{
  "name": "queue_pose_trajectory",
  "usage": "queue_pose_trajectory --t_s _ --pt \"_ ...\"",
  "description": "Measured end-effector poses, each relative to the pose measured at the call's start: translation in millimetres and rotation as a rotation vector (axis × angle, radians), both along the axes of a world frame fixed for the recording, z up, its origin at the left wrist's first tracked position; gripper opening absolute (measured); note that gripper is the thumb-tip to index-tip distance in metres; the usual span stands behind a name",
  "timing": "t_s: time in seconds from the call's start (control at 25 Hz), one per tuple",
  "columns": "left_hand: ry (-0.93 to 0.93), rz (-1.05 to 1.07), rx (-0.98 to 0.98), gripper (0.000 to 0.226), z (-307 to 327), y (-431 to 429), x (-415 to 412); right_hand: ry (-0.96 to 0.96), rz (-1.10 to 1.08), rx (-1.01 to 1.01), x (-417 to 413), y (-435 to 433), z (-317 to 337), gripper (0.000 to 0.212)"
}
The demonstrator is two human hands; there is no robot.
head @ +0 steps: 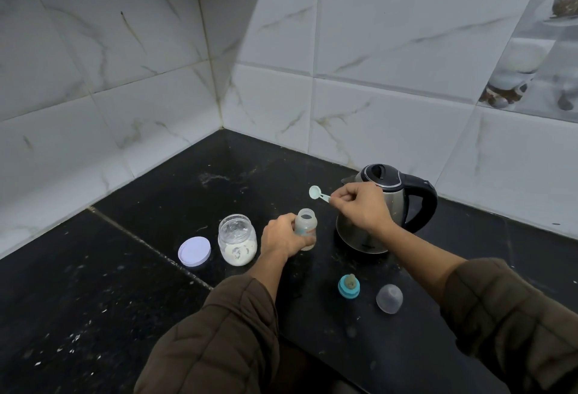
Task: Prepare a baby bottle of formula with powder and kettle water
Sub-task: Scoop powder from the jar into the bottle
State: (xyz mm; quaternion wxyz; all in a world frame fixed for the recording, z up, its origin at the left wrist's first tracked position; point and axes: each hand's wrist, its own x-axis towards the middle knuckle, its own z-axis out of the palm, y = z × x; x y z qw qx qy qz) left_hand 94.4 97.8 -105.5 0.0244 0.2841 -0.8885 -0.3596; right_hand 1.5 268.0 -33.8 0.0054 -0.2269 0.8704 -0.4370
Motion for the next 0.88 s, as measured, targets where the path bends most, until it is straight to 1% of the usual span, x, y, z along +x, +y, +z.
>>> queue_pose_trajectory --t_s 0.08,0.16,0.28,0.4,0.44,0.48,0.6,0.64,0.68,0.8,0.88 --pt "-0.038 -0.020 0.031 0.049 -10 -1 3 -0.226 -0.015 -0.121 -1 -4 -2 0.014" --pt "-0.056 -0.042 0.058 0.048 -19 -3 6 -0.404 -0.022 -0.224 2 -7 -2 0.011" --pt "-0.047 -0.046 0.078 0.048 -25 -5 9 -0.512 -0.023 -0.252 5 -11 -1 0.006" --pt "-0.056 -0.068 0.060 0.050 -25 -6 10 -0.548 -0.028 -0.252 5 -13 -2 0.005" --pt "-0.066 -0.072 0.065 0.055 -24 -6 10 -0.555 -0.032 -0.257 5 -14 -1 0.005" --pt "-0.076 -0.079 0.077 0.065 -23 -6 11 -0.559 -0.036 -0.264 5 -16 0 0.006" --pt "-0.096 -0.115 0.110 0.119 -16 -8 14 -0.531 -0.035 -0.266 4 -19 9 0.007" --pt "-0.080 -0.127 0.123 0.131 -10 -8 14 -0.508 -0.031 -0.263 3 -21 13 0.007" --pt "-0.054 -0.129 0.143 0.137 -2 -10 14 -0.487 -0.026 -0.267 2 -24 18 0.007" --pt "0.020 -0.112 0.186 0.145 26 -19 16 -0.456 -0.019 -0.304 -1 -36 35 0.009" --pt "0.112 -0.036 0.221 0.138 41 -29 20 -0.458 -0.032 -0.312 -3 -50 44 0.014"
